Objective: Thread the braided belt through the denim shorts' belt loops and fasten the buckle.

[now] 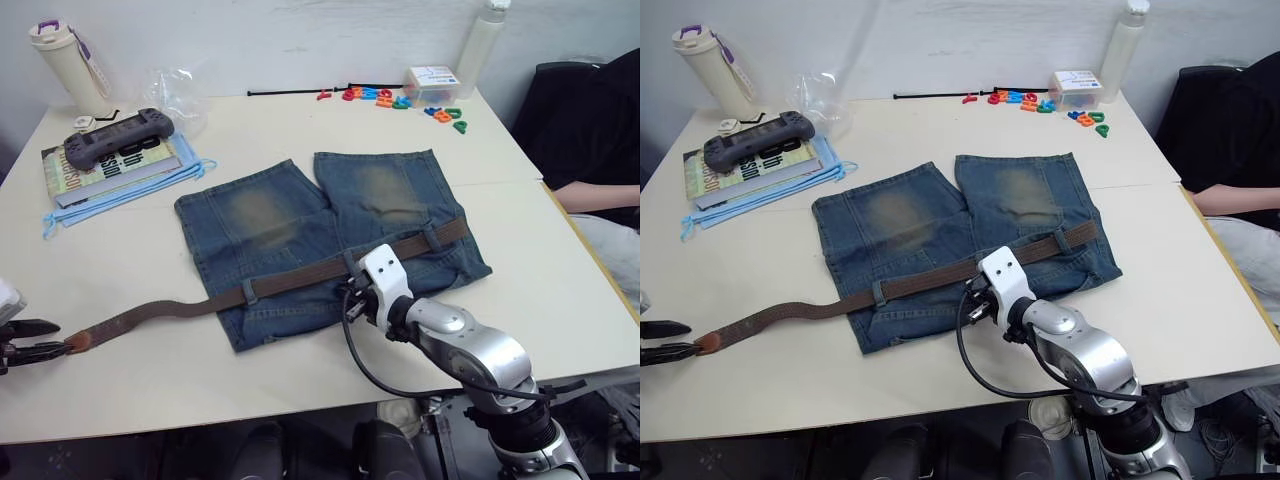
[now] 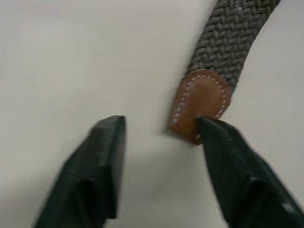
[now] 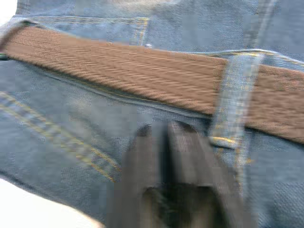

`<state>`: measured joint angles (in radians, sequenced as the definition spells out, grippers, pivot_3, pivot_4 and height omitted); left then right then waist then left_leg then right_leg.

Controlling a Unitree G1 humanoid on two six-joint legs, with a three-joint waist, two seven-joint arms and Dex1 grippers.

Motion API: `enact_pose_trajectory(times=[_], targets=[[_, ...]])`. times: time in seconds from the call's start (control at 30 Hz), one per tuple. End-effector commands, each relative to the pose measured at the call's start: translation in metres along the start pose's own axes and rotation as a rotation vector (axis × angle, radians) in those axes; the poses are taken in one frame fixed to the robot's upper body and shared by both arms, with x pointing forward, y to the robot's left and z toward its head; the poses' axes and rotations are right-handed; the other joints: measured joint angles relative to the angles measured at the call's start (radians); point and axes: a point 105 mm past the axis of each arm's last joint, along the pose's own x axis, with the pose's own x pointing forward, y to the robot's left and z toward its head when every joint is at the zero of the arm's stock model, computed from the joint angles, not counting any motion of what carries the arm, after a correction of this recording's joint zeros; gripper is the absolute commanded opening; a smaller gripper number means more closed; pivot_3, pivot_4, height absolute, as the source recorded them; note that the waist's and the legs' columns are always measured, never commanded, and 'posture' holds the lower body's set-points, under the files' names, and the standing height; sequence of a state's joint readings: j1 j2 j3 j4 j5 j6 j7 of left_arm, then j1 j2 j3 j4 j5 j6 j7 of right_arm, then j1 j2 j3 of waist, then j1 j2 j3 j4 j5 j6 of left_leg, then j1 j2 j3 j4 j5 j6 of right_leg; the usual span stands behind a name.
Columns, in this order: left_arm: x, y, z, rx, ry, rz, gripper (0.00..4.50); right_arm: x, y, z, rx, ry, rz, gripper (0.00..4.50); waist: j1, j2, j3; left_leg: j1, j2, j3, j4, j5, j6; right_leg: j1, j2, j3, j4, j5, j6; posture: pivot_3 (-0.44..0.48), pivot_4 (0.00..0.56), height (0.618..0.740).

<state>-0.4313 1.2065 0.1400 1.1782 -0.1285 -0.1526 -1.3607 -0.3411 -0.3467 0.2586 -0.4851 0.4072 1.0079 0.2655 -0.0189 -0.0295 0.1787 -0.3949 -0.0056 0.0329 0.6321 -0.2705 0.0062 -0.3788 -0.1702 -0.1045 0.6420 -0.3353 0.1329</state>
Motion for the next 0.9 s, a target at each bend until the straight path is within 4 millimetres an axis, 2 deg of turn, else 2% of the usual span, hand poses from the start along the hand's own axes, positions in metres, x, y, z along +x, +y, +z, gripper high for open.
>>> enact_pose_trajectory(times=[0.03,0.17,0.2,0.33,0.47,0.57,0.63,0.7,0.77,0.9], targets=[[-0.002,0.000,0.034,0.037,-0.136,-0.038,3.36,-0.010,-0.007,-0.005,0.036,0.041,0.018,2.39,0.009,-0.001,0.000,-0.001,0.000,0.000,0.001,0.000,0.000,0.000,0.000,0.000,0.000,0.000,0.000,0.000,0.150,0.691],[-0.014,-0.007,0.069,0.123,-0.202,-0.089,3.36,-0.036,-0.013,0.016,0.041,-0.004,0.094,4.30,0.018,-0.005,0.002,-0.012,0.002,-0.002,0.005,0.000,0.000,-0.008,0.002,-0.003,0.002,0.004,-0.001,0.000,0.150,0.691],[-0.017,-0.007,0.074,0.131,-0.210,-0.082,3.36,-0.042,-0.016,0.021,0.041,-0.011,0.105,4.41,0.018,-0.005,0.003,-0.013,0.002,0.000,0.007,-0.001,0.000,-0.008,0.001,-0.004,0.002,0.005,-0.001,0.000,0.150,0.691],[-0.023,-0.010,0.101,0.177,-0.275,-0.063,3.36,-0.061,-0.027,0.041,0.022,-0.060,0.134,4.41,0.016,-0.001,0.009,-0.016,0.002,0.004,0.015,-0.005,0.002,-0.009,0.000,-0.004,0.000,0.007,0.002,0.000,0.150,0.691],[-0.009,-0.037,0.141,0.188,-0.426,-0.154,3.36,-0.070,-0.050,0.063,0.019,-0.139,0.079,4.41,0.014,0.001,0.013,-0.019,0.003,0.006,0.015,-0.005,0.001,-0.014,0.000,-0.004,0.001,0.007,0.002,0.000,0.150,0.691],[0.009,-0.062,0.164,0.167,-0.540,-0.204,3.36,-0.072,-0.088,0.074,0.041,-0.206,-0.102,4.41,0.012,0.002,0.014,-0.019,0.003,0.007,0.015,-0.005,0.000,-0.014,0.000,-0.005,0.001,0.007,0.002,0.000,0.150,0.691],[0.028,-0.086,0.170,0.161,-0.570,-0.261,3.36,-0.074,-0.110,0.075,0.054,-0.215,-0.199,4.41,0.011,0.002,0.014,-0.019,0.003,0.008,0.016,-0.004,-0.001,-0.014,0.000,-0.005,0.001,0.007,0.002,0.000,0.150,0.691],[0.046,-0.111,0.173,0.133,-0.596,-0.333,3.36,-0.075,-0.125,0.072,0.035,-0.190,-0.241,4.41,0.011,0.002,0.014,-0.019,0.003,0.010,0.017,-0.004,-0.001,-0.014,0.000,-0.005,0.001,0.007,0.003,0.000,0.150,0.691],[0.060,-0.127,0.174,0.093,-0.612,-0.386,3.36,-0.073,-0.134,0.073,0.005,-0.172,-0.244,4.41,0.012,0.002,0.014,-0.019,0.003,0.010,0.018,-0.004,-0.001,-0.014,0.000,-0.005,0.001,0.007,0.003,0.000,0.150,0.691],[0.080,-0.131,0.170,0.045,-0.607,-0.419,3.36,-0.067,-0.156,0.074,-0.030,-0.111,-0.223,4.41,0.006,0.002,0.014,-0.019,0.004,0.013,0.019,-0.004,-0.001,-0.014,0.002,-0.005,0.001,0.007,0.002,0.000,0.150,0.691]])
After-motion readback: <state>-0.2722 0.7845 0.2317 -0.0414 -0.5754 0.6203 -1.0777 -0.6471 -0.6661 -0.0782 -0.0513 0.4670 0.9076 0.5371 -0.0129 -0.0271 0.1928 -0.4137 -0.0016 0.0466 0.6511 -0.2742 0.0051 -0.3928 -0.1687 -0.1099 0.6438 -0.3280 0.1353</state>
